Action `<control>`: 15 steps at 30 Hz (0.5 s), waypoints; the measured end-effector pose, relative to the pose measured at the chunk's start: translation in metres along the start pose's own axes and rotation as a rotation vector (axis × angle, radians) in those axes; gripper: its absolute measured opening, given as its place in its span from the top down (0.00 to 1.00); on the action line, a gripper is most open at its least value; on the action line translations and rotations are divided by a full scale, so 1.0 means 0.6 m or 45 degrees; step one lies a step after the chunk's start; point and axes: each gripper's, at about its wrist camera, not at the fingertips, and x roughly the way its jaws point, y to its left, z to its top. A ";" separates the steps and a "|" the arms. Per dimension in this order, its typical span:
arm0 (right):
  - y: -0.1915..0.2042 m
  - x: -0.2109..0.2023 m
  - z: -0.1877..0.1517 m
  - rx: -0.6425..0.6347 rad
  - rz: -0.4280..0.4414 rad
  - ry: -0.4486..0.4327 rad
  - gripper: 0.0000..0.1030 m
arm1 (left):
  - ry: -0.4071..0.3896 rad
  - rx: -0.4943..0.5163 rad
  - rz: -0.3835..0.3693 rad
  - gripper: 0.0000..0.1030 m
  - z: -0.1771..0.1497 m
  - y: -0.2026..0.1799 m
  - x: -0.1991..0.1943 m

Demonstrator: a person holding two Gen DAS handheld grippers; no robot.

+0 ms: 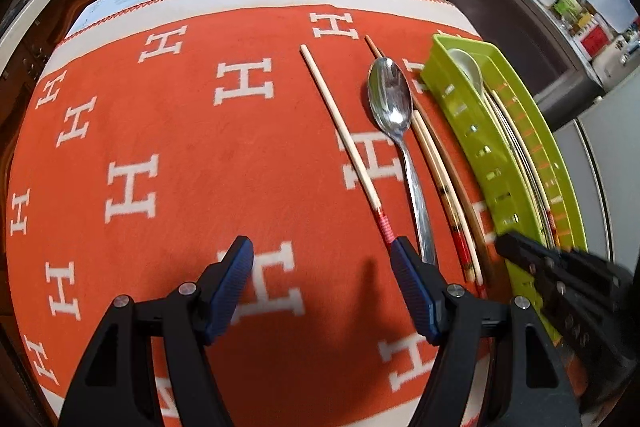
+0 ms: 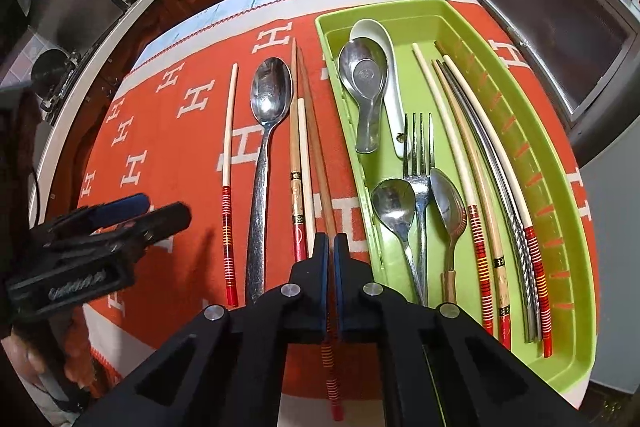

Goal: Organize utensils
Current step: 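Close left tool on the white red-tipped chopstick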

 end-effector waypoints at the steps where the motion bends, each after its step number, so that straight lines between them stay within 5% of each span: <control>1: 0.000 0.000 -0.002 0.004 -0.002 -0.003 0.99 | -0.001 -0.002 0.008 0.33 0.006 -0.004 0.003; 10: -0.002 -0.003 -0.008 0.018 0.011 -0.018 0.99 | 0.052 0.046 0.118 0.34 0.040 -0.044 0.042; 13: -0.007 -0.006 -0.007 0.025 0.010 -0.025 0.99 | 0.075 0.072 0.162 0.44 0.042 -0.056 0.061; 15: -0.009 -0.006 -0.007 0.028 0.012 -0.022 0.99 | 0.049 0.110 0.199 0.59 0.042 -0.065 0.063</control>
